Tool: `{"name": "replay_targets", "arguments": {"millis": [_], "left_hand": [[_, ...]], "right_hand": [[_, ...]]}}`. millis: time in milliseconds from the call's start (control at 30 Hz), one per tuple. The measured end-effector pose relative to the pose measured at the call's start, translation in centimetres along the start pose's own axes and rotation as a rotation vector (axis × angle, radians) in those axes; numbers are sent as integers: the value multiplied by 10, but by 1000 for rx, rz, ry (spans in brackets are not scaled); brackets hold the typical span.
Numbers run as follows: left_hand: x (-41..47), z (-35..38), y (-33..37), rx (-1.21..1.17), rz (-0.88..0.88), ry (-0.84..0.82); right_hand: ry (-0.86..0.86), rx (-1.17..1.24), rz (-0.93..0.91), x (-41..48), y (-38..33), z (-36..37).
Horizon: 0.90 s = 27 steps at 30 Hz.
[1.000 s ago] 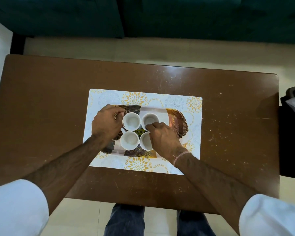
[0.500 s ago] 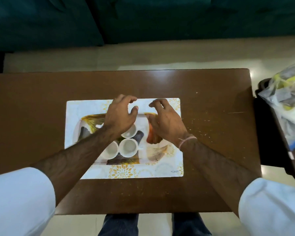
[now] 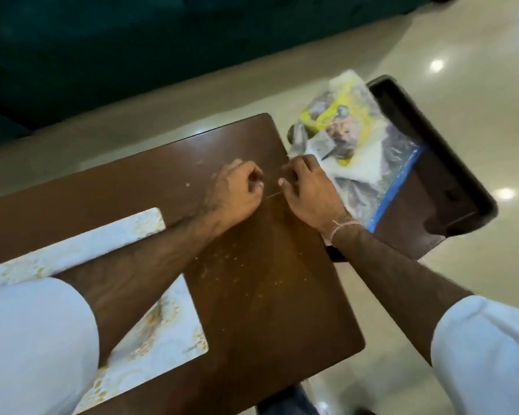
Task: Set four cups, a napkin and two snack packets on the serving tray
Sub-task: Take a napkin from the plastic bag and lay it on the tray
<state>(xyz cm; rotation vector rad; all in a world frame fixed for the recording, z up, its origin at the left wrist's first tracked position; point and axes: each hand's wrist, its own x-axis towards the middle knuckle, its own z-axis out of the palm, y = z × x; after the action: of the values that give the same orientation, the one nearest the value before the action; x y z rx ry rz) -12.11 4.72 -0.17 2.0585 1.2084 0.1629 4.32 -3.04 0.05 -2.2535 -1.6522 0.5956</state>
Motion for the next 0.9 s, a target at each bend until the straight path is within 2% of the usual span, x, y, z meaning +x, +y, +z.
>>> {"name": "replay_targets", "arguments": {"millis": [167,267,400,467,567,667,767,833,900], "left_hand": [[49,63,81,-11,80,-74],[60,99,120,-43,87,-49],[65,143,159,96,196,-47],[70,165,171,159,203,-142],[78,188,180,113,66,-314],[83,201,186,148,10,-301],[86,201,189,38,-93,-242],[85,196,187,-83,-190,-191],[83,188,185,-209,-215,-108]], "right_hand": [[113,59,149,-4,85,-34],[188,96,303,-11,129,-46],[303,220,572,-24,176,-52],[306,322,719,-29,192,-52],[329,573,898,-26,203,-52],[404,884,1047,-19,206,-57],[454,1005,1055,-17,209,-65],[457,1136,1003,-15,209,-70],[428,1267,926,-10,205,-73]]}}
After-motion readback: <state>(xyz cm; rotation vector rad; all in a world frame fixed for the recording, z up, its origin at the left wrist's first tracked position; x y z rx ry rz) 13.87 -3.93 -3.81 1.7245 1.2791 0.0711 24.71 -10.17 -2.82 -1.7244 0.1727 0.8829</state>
